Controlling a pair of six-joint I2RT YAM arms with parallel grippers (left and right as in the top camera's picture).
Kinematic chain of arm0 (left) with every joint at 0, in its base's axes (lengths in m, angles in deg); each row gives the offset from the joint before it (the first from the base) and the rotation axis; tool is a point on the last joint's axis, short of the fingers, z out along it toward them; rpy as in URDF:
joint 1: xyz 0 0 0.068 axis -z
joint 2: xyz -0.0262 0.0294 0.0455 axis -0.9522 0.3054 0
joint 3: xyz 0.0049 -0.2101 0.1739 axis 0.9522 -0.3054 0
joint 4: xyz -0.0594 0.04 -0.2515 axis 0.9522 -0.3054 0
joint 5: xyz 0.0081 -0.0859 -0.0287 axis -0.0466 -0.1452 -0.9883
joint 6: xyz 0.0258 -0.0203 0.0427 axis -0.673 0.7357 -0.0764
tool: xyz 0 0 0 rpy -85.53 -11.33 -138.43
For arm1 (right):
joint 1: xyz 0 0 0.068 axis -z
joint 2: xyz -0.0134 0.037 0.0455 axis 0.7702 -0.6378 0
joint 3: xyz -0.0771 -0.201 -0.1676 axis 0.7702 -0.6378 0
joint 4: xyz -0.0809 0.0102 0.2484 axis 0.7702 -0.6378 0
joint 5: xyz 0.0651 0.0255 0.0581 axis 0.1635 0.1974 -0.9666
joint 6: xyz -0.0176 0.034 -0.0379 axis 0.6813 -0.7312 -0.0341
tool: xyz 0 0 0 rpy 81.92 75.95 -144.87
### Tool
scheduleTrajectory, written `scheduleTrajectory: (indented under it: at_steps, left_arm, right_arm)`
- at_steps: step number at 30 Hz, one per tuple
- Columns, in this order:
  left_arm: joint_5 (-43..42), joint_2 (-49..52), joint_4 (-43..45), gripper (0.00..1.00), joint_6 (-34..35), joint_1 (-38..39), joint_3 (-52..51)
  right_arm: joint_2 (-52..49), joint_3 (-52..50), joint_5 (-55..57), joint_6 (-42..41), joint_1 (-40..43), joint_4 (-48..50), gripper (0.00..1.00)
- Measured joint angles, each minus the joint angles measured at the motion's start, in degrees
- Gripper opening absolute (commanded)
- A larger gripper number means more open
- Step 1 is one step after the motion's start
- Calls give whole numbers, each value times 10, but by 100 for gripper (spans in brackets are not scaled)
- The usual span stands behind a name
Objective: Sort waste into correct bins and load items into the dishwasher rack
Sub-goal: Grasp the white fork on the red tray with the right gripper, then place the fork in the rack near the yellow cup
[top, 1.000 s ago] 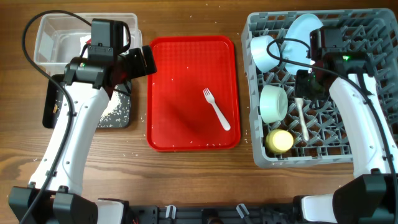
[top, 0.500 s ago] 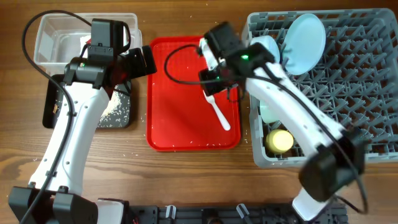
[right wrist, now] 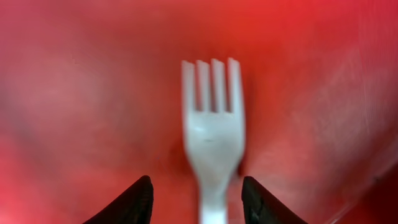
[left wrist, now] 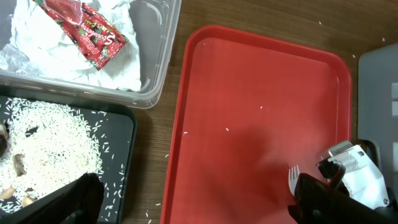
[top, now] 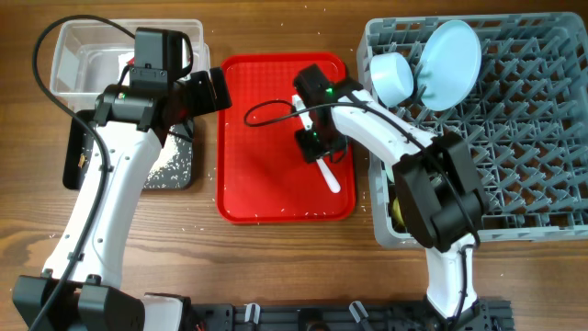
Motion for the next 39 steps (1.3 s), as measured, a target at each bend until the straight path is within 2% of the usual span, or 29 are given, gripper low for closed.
scheduleTrajectory:
  at_steps: [2, 4, 10, 14, 16, 20, 23, 26, 30, 31, 32, 34, 36, 39]
  left_arm:
    - [0, 0, 0, 100, 0, 0, 0]
    - [0, 0, 0, 100, 0, 0, 0]
    - [0, 0, 0, 100, 0, 0, 0]
    - [0, 0, 0, 100, 0, 0, 0]
    - [0, 0, 0, 100, 0, 0, 0]
    - [0, 0, 0, 100, 0, 0, 0]
    - [0, 0, 0, 100, 0, 0, 0]
    - [0, 0, 0, 100, 0, 0, 0]
    - [0, 0, 0, 100, 0, 0, 0]
    - [0, 0, 0, 100, 0, 0, 0]
    - [0, 0, 0, 100, 0, 0, 0]
    - [0, 0, 0, 100, 0, 0, 0]
    - [0, 0, 0, 100, 0, 0, 0]
    - [0, 0, 0, 100, 0, 0, 0]
  right_arm:
    - [0, -11, -2, 0, 10, 8, 30]
    - [0, -14, -4, 0, 15, 13, 4]
    - [0, -16, -27, -2, 15, 10, 4]
    - [12, 17, -45, 3, 16, -70, 5]
    - [69, 50, -41, 5, 25, -94, 4]
    - [289, 97, 43, 11, 95, -150, 4]
    - [385, 105, 170, 12, 158, -218, 4]
    - [389, 85, 249, 12, 207, -250, 4]
    - [353, 21, 286, 14, 252, -243, 4]
    - [339, -5, 292, 14, 262, -241, 9]
    - [333, -21, 295, 14, 266, -231, 31]
    - [316, -48, 298, 14, 267, -218, 57]
    - [295, -57, 298, 17, 267, -215, 63]
    - [289, -57, 296, 17, 267, -200, 64]
